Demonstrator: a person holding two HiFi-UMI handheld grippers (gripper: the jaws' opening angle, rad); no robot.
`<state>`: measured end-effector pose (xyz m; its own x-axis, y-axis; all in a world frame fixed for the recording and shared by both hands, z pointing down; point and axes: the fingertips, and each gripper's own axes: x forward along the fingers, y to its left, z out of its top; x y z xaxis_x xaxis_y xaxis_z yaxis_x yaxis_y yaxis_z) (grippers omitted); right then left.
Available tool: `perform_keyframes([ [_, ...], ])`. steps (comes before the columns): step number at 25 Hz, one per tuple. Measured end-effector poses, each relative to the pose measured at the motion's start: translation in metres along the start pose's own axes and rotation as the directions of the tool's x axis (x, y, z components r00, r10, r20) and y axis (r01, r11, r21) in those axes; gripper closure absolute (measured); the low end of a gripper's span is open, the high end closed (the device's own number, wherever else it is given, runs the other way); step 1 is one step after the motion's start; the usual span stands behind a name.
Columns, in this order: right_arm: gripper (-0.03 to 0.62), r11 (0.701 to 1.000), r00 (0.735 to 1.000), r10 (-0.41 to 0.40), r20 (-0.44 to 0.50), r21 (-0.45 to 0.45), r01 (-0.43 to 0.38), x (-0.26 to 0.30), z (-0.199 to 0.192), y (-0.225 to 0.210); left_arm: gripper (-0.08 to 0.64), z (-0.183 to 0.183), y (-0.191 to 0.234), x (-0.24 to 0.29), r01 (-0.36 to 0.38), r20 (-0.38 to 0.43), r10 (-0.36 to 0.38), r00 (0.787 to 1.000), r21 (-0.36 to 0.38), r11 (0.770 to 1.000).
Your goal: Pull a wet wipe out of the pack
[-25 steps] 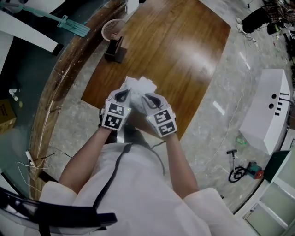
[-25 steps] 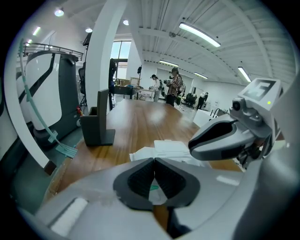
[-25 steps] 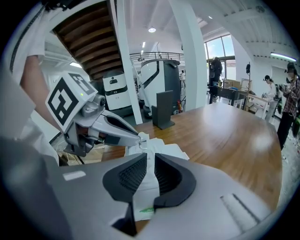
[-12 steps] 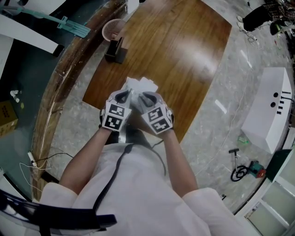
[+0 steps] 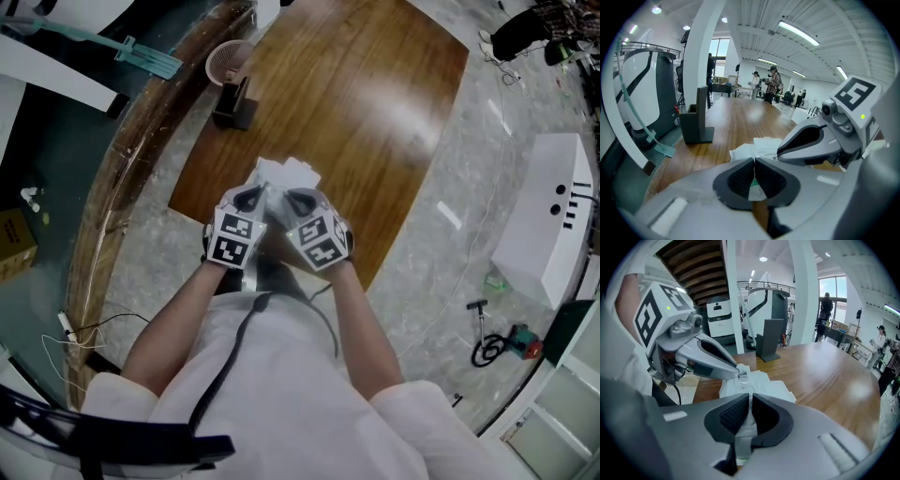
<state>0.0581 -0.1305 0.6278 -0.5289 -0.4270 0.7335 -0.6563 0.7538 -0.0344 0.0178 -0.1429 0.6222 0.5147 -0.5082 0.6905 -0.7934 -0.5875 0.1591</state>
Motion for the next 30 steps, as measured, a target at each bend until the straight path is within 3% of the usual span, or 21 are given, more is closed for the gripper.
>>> perform_keyframes([
  [16,0.58,0.998,0.998,-0.043,0.05,0.054,0.041,-0.016,0.011,-0.003,0.541,0.006,0.001,-0.014,0.034,0.028,-0.035,0.999,0.019,0.999],
  [30,0.58,0.985,0.98,-0.152,0.131,0.1,0.139,-0.043,0.03,0.0,0.501,0.021,-0.007,-0.036,0.079,0.078,-0.083,0.993,0.052,0.996],
])
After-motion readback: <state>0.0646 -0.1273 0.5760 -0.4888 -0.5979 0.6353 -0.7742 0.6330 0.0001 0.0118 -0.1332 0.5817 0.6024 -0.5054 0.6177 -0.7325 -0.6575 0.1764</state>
